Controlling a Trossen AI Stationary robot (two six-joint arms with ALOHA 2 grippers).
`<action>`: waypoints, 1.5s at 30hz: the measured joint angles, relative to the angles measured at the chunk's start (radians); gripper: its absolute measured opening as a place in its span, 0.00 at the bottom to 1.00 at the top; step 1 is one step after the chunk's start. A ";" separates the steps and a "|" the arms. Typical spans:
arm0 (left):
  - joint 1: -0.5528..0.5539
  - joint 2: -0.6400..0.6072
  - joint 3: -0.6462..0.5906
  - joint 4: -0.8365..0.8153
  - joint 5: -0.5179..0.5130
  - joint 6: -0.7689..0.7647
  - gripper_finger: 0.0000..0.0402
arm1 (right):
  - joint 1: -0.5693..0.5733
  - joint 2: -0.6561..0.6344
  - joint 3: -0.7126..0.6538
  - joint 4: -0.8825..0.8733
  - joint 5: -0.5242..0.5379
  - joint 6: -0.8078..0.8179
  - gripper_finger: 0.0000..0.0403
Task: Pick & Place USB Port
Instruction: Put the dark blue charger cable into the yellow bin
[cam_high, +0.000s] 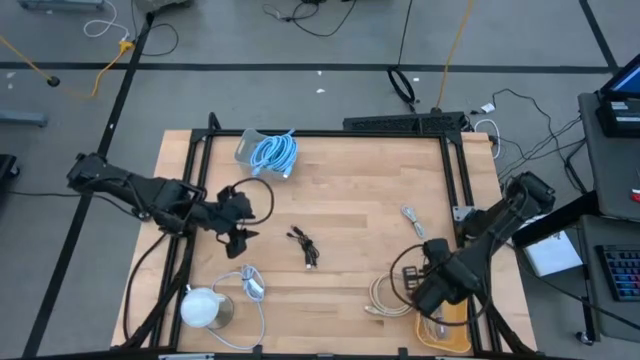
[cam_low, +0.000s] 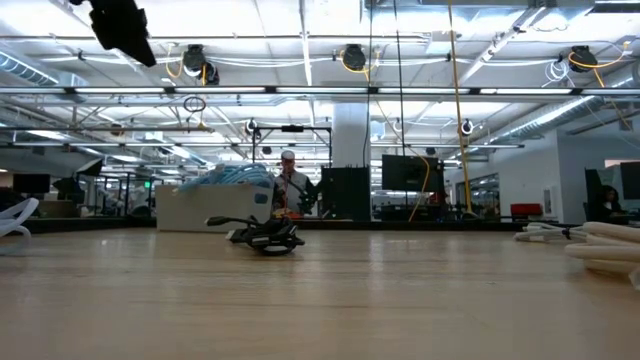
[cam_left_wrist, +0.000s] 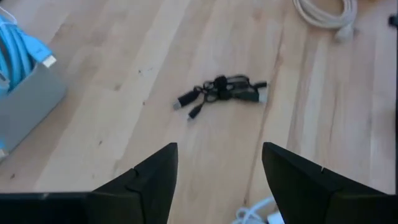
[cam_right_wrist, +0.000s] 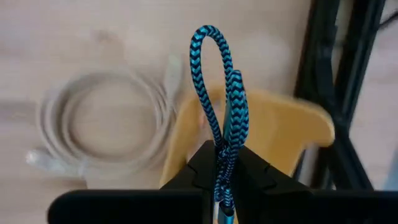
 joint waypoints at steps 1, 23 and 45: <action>-0.012 0.000 0.000 -0.009 -0.001 -0.001 0.58 | 0.003 0.000 -0.002 0.003 -0.025 -0.003 0.04; -0.141 0.000 -0.001 -0.092 -0.056 -0.083 0.56 | 0.124 0.165 -0.010 0.180 -0.256 0.016 0.04; -0.229 0.000 -0.001 -0.155 -0.075 -0.177 0.56 | 0.156 0.153 -0.189 0.267 -0.344 0.026 0.04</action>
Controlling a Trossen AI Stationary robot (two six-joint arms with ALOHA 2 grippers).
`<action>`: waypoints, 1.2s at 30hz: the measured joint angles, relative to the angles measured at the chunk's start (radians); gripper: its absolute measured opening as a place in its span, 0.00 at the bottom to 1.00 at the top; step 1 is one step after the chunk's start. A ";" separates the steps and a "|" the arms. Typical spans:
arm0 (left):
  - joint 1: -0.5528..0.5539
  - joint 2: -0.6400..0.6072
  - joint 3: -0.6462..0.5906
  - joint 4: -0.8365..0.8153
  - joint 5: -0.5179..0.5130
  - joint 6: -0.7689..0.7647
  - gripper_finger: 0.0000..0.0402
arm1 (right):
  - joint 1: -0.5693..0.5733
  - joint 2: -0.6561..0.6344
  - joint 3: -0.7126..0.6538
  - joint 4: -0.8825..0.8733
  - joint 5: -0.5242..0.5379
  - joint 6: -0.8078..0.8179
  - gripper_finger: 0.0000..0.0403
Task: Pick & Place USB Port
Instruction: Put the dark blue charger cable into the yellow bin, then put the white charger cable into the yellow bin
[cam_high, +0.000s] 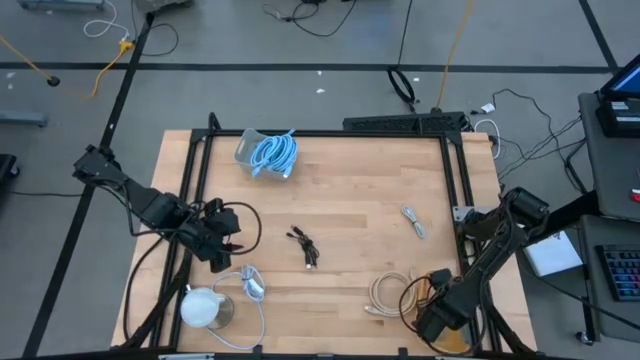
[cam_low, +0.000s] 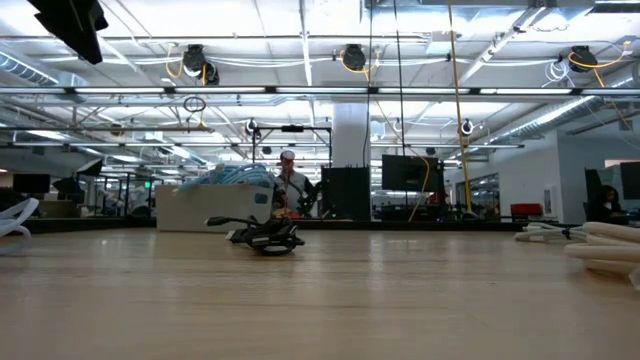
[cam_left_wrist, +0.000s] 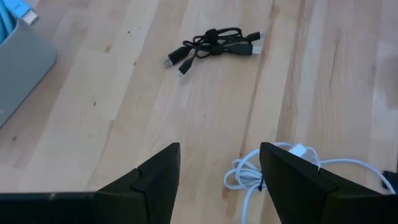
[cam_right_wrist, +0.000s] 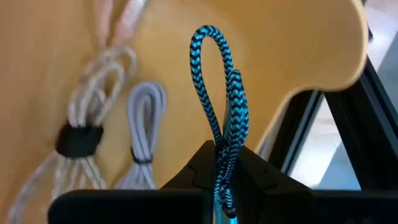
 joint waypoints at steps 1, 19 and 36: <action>0.000 0.000 0.000 0.000 -0.002 -0.001 0.56 | -0.004 0.000 -0.005 0.002 0.007 -0.001 0.04; -0.026 0.000 0.000 0.000 -0.019 -0.039 0.56 | -0.085 -0.144 -0.132 0.145 -0.013 -0.012 0.06; -0.055 0.000 0.000 -0.047 -0.051 -0.083 0.56 | -0.092 -0.156 -0.131 0.151 0.117 -0.054 0.38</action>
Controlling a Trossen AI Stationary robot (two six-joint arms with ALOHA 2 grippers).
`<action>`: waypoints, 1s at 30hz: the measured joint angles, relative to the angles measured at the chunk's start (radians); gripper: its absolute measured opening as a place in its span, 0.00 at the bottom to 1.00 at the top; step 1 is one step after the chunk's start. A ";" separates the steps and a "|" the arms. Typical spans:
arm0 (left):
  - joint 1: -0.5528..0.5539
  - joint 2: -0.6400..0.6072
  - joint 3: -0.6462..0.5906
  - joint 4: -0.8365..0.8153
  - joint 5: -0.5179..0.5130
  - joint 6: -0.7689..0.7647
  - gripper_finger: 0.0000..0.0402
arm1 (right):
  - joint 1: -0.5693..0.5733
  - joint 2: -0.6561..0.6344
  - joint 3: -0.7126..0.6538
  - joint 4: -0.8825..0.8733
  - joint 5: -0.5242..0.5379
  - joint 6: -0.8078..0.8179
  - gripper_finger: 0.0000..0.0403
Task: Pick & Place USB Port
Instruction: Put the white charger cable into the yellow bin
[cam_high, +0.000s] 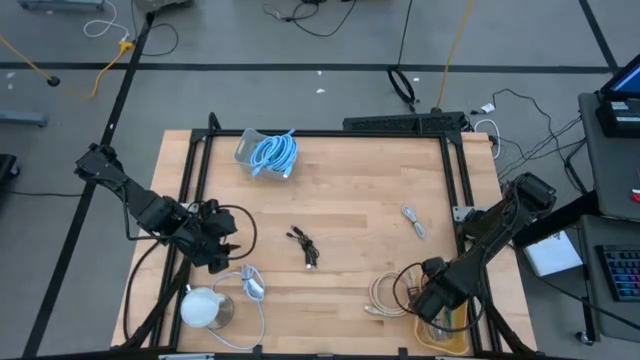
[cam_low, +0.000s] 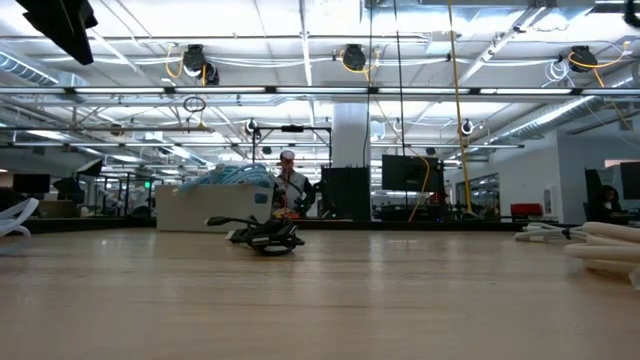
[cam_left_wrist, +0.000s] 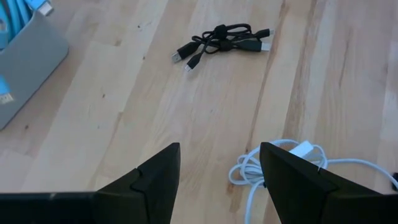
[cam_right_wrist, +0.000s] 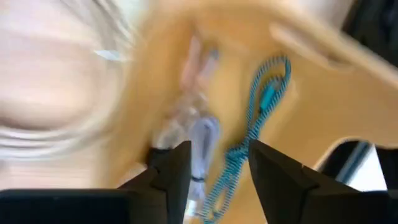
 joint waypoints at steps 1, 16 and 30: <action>0.000 0.000 0.000 0.000 0.000 -0.002 0.56 | -0.005 -0.008 0.022 -0.035 0.040 -0.003 0.39; 0.000 0.000 0.000 0.007 0.000 -0.037 0.56 | -0.214 -0.148 0.321 -0.508 0.680 -0.452 0.35; 0.041 0.000 0.000 0.017 -0.019 -0.186 0.56 | -0.605 -0.111 0.057 -0.498 0.465 -1.104 0.27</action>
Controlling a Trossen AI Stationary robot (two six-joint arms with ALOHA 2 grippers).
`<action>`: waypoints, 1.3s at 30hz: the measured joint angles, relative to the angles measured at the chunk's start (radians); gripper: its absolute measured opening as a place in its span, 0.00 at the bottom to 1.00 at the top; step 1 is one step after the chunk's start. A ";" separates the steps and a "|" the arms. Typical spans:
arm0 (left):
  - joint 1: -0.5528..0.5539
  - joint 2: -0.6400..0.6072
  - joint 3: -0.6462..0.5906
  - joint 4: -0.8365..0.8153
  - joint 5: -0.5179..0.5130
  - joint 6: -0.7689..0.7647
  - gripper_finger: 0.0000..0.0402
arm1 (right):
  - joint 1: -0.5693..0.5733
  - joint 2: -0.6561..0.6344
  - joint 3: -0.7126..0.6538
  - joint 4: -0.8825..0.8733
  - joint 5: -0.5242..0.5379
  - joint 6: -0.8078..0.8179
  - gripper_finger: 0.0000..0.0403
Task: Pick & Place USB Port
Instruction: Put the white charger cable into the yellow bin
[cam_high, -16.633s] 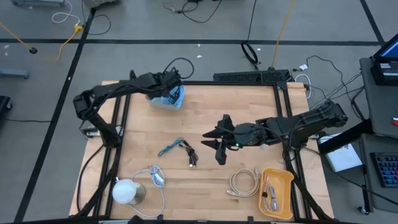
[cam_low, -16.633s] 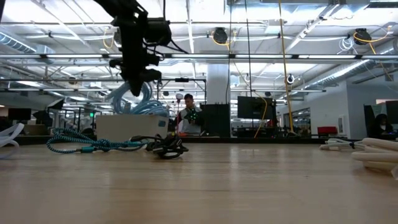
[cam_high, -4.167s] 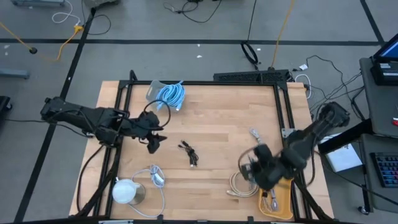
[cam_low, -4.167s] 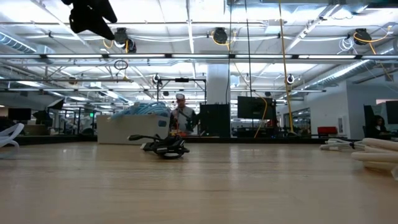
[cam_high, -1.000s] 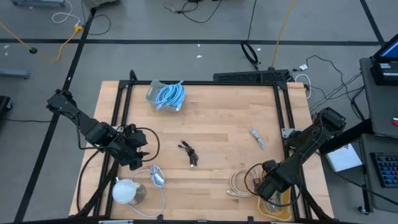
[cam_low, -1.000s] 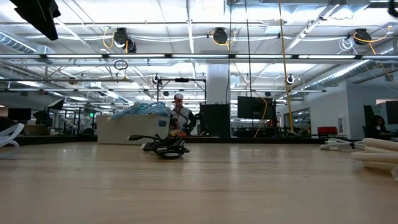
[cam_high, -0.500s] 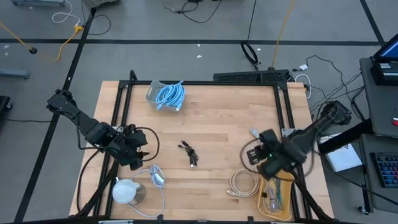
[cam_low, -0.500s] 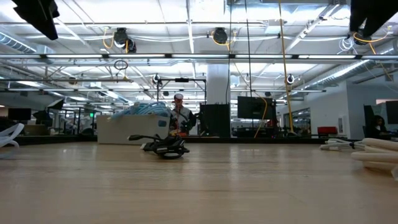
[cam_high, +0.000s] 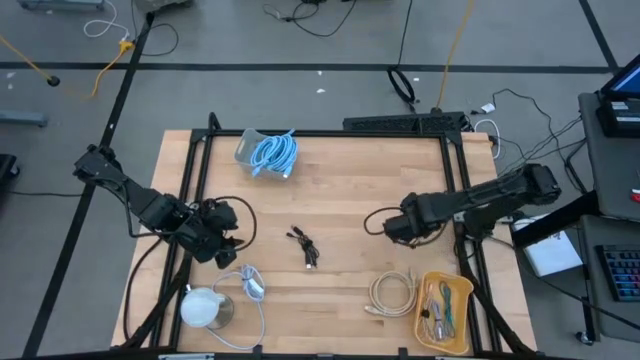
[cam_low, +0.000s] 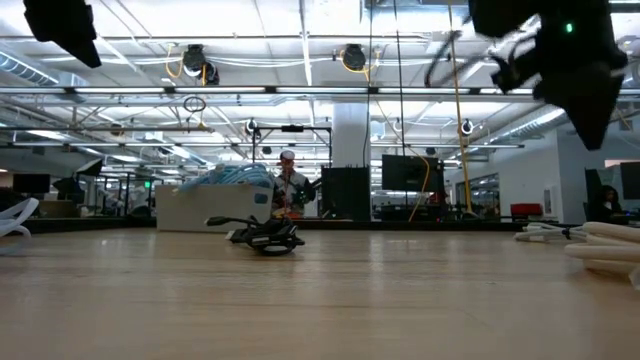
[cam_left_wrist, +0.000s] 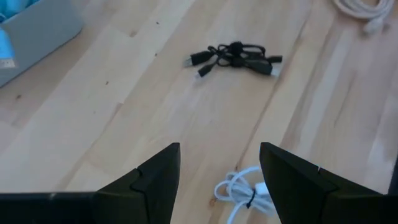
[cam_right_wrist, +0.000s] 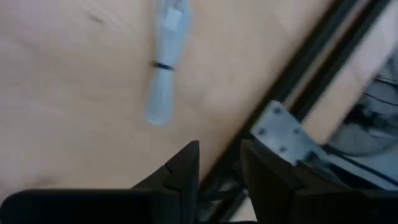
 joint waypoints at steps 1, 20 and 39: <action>0.006 0.000 0.000 0.008 -0.003 -0.002 0.56 | -0.013 0.000 -0.026 -0.003 -0.002 -0.011 0.27; 0.103 0.044 0.000 0.112 0.035 0.061 0.56 | -0.176 -0.109 -0.295 0.396 -0.102 -0.095 0.34; 0.106 0.083 0.000 0.120 0.083 0.079 0.56 | -0.279 -0.107 -0.428 0.640 -0.130 -0.181 0.35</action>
